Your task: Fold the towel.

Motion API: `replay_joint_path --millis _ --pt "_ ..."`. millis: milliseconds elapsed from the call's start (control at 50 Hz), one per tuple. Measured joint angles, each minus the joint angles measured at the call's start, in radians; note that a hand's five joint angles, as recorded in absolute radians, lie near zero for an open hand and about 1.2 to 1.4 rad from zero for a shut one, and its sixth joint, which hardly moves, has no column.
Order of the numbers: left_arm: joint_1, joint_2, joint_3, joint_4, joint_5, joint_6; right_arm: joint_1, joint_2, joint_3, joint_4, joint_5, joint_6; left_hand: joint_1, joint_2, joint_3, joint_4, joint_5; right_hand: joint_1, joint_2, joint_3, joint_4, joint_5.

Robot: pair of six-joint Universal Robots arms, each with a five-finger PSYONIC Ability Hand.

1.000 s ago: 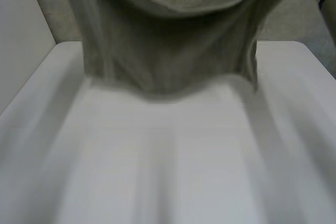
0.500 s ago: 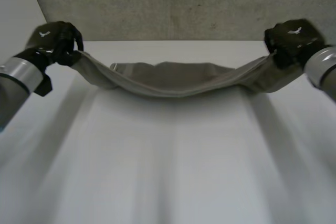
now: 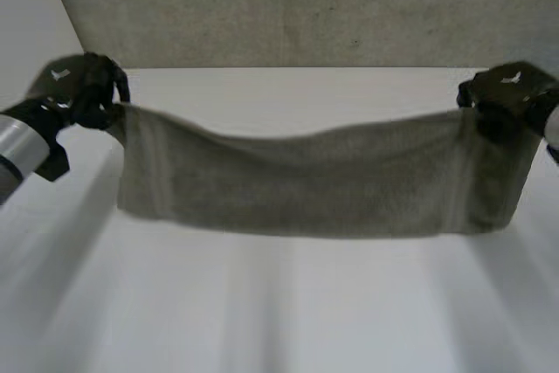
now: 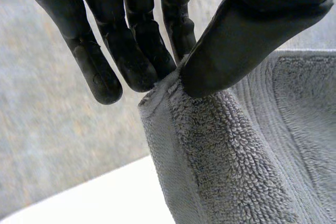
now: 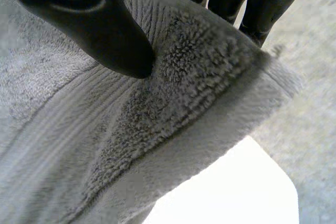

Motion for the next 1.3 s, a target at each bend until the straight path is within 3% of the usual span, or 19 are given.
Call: replay_joint_path --millis 140,260,560,620,660,680,740,880,1100,1300 --pt "-0.020 -0.175 0.102 -0.051 -0.034 0.132 0.041 0.137 -0.057 -0.009 0.092 -0.076 0.000 0.000 0.000 0.000 0.000 0.000 0.000 0.000 0.000 0.000" --pt "-0.029 -0.290 0.209 -0.116 -0.084 0.218 0.045 0.211 -0.087 -0.015 0.106 -0.081 0.000 0.004 0.004 0.000 0.000 0.000 0.000 0.000 0.000 0.000" --pt "-0.064 -0.429 0.352 -0.197 -0.110 0.246 0.057 0.341 -0.137 -0.027 0.112 -0.080 0.000 0.010 0.008 0.000 0.009 -0.002 0.007 -0.003 -0.001 0.004" --pt "-0.069 -0.435 0.354 -0.197 -0.112 0.245 0.059 0.348 -0.141 -0.047 0.127 -0.080 -0.002 -0.015 -0.017 -0.032 -0.002 -0.194 -0.180 -0.191 -0.192 -0.200" --pt "-0.070 -0.437 0.355 -0.197 -0.114 0.245 0.061 0.349 -0.142 -0.060 0.136 -0.080 -0.014 -0.057 -0.058 -0.077 -0.019 -0.419 -0.409 -0.404 -0.404 -0.420" --pt "-0.071 -0.439 0.356 -0.197 -0.117 0.245 0.062 0.348 -0.143 -0.069 0.143 -0.079 -0.117 -0.175 -0.172 -0.185 -0.132 -0.602 -0.594 -0.599 -0.579 -0.605" --pt "-0.072 -0.441 0.359 -0.197 -0.129 0.245 0.067 0.339 -0.143 -0.087 0.162 -0.077 -0.455 -0.513 -0.503 -0.517 -0.475 -0.980 -0.987 -0.983 -0.980 -1.025" --pt "-0.071 -0.423 0.362 -0.210 -0.180 0.245 0.077 0.275 -0.139 -0.113 0.192 -0.060 -0.764 -0.820 -0.817 -0.831 -0.824 -1.091 -1.079 -1.086 -1.074 -1.102" --pt "-0.065 -0.281 0.302 -0.247 -0.198 0.242 0.071 0.051 -0.067 -0.138 0.185 0.077 -0.831 -0.898 -0.895 -0.928 -0.916 -1.095 -1.079 -1.086 -1.074 -1.102" --pt "-0.064 -0.115 0.114 -0.240 -0.173 0.244 0.064 -0.105 0.182 -0.129 0.153 0.123 -0.831 -0.898 -0.895 -0.928 -0.915 -1.098 -1.079 -1.086 -1.074 -1.102"
